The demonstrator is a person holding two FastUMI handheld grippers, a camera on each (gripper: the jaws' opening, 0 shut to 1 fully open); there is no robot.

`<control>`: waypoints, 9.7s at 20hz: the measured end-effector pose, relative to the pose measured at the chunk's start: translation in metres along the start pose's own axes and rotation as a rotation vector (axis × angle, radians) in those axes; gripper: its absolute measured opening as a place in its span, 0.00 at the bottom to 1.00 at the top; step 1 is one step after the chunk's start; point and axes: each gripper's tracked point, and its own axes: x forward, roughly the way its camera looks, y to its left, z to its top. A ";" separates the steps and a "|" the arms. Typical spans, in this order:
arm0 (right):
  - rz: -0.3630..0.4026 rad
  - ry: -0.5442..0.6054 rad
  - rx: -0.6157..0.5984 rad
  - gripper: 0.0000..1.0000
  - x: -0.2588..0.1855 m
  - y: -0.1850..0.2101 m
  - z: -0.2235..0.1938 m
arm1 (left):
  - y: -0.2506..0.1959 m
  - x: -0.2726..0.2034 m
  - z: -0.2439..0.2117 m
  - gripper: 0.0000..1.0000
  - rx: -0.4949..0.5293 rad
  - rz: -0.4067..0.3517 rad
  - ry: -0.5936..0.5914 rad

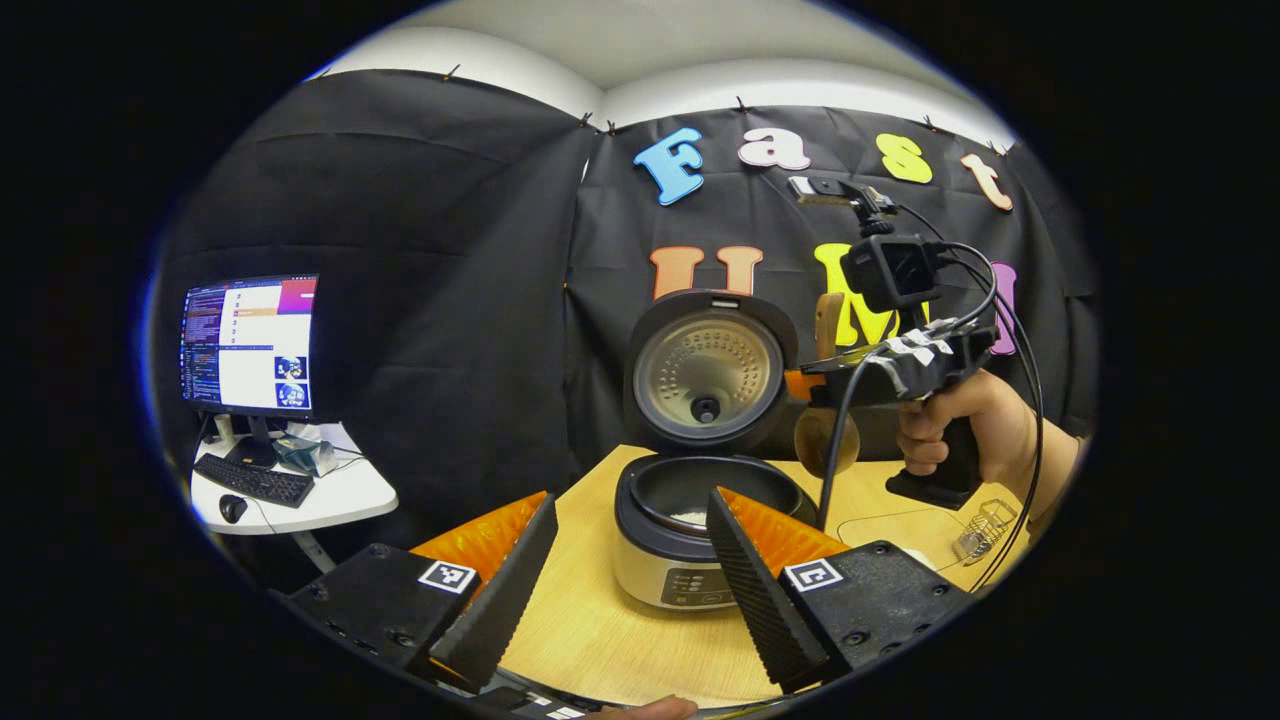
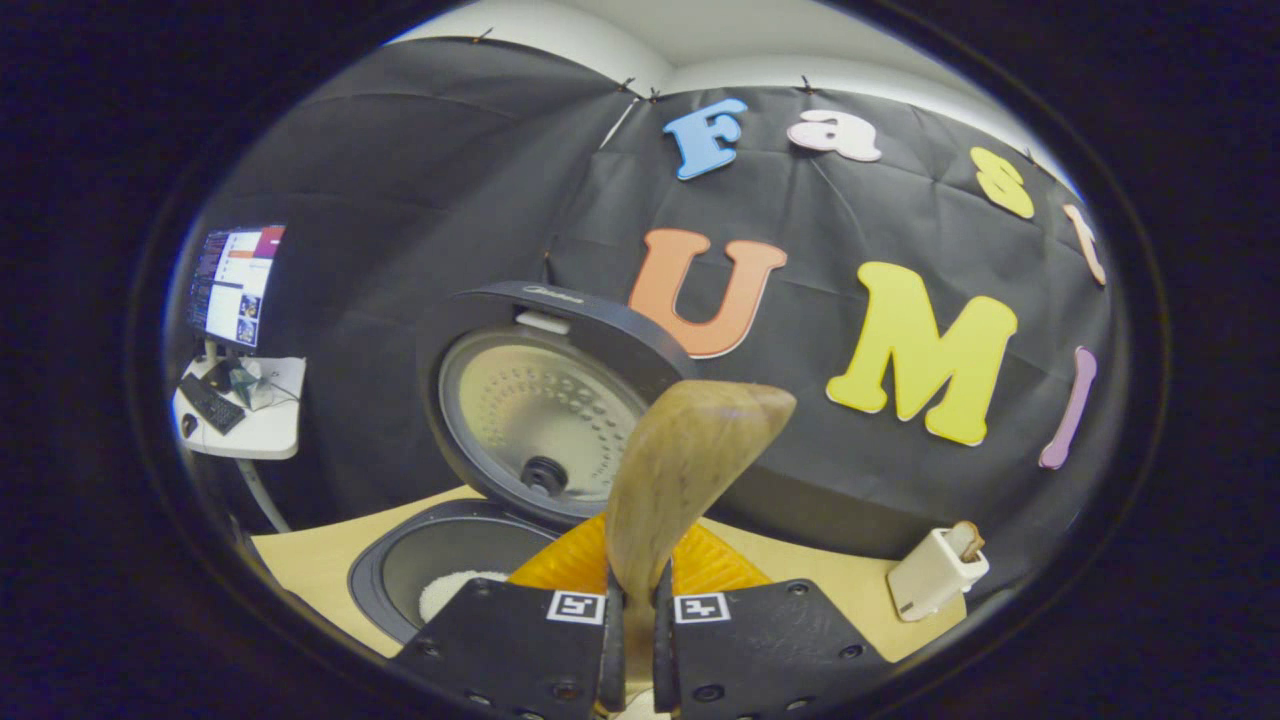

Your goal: Close the left gripper, press the button to open the rice cooker; take a wooden spoon from the chopstick holder with the right hand, scoop a spoonful of rice and pour it into the rice cooker, then put the wooden spoon back into the chopstick holder.

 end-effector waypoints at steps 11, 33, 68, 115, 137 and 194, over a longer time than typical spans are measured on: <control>-0.135 0.042 0.119 0.11 -0.049 -0.144 -0.051 | -0.049 0.002 -0.002 0.96 0.087 -0.036 0.003; -0.322 0.283 0.405 0.11 -0.105 -0.315 -0.276 | -0.119 -0.005 0.003 0.96 0.131 -0.124 -0.027; -0.267 -0.009 0.336 0.94 -0.184 -0.307 -0.255 | -0.089 0.099 0.139 0.89 0.029 -0.014 -0.207; -0.277 -0.339 0.264 0.93 -0.293 -0.290 -0.182 | -0.092 0.153 0.066 0.95 0.111 -0.160 -0.147; -0.263 -0.338 0.255 0.94 -0.296 -0.286 -0.185 | -0.097 0.096 -0.041 0.87 0.131 -0.065 0.262; -0.314 -0.149 0.219 0.96 -0.331 -0.274 -0.216 | -0.286 -0.071 -0.021 0.99 0.110 -0.293 -0.038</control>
